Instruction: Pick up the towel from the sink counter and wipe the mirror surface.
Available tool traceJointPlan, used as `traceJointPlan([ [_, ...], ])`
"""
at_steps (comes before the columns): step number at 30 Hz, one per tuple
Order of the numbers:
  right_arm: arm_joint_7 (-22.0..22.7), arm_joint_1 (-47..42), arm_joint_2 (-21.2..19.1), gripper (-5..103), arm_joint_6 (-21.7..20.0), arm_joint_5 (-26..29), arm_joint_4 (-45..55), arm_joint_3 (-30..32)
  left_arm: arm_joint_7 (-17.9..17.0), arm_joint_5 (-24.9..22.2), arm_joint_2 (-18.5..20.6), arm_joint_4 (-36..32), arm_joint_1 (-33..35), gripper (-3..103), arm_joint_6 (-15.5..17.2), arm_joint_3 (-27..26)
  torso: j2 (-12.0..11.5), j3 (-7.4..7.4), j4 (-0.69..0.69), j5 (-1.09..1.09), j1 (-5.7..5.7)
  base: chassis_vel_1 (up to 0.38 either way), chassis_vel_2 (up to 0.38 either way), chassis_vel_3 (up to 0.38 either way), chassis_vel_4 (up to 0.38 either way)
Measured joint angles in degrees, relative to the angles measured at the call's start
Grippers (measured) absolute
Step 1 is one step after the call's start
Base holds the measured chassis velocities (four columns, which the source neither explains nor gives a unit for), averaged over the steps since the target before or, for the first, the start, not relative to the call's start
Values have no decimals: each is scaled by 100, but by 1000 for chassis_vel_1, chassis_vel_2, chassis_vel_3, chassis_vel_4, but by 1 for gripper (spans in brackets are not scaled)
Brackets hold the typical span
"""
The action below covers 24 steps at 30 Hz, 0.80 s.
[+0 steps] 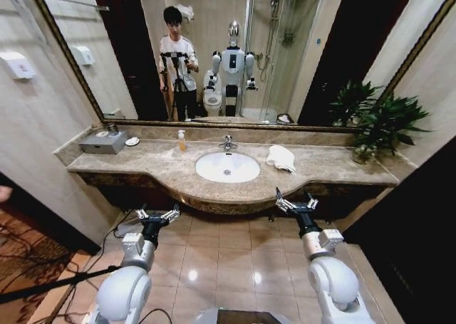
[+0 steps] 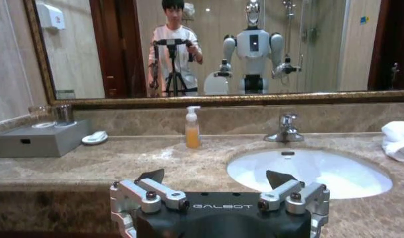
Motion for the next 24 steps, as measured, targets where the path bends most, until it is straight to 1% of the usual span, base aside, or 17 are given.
traceJointPlan([
  [9,20,24,5,100,-11,-20,14,-41,0,0,0,0,1,100,0,0,0,-1,1,0,-3,-99,110,100,-108],
  [13,27,29,2,100,-13,-21,14,-48,0,0,0,0,1,100,0,0,1,-1,-1,-1,-3,-139,115,122,-119],
  [24,33,51,-13,100,-12,-13,-46,-45,0,0,0,0,2,100,0,0,1,-1,1,0,-2,-130,129,129,-135],
])
